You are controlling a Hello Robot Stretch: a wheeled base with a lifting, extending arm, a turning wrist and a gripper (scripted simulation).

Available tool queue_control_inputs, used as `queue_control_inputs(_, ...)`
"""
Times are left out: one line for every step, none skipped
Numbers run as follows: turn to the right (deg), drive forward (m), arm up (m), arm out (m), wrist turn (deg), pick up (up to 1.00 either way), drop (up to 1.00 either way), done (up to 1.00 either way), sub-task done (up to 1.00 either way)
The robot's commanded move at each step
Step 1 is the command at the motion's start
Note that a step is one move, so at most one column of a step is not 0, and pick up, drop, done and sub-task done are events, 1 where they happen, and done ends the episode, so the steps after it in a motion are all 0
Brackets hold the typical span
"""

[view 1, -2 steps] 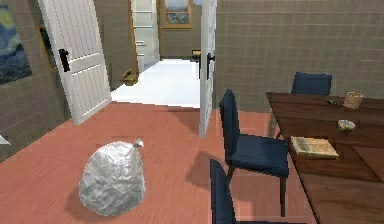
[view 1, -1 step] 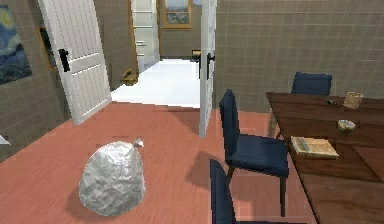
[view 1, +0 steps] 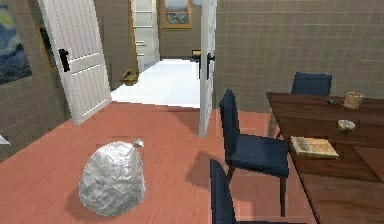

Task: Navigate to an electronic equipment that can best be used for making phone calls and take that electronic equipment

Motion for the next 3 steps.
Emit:
queue_control_inputs(0.0,0.0,-0.3,0.0,0.0,0.0,0.0,0.0,0.0)
queue_control_inputs(0.0,0.0,0.0,0.0,0.0,1.0,0.0,0.0,0.0)
queue_control_inputs(0.0,0.0,0.1,0.0,0.0,0.0,0.0,0.0,0.0)
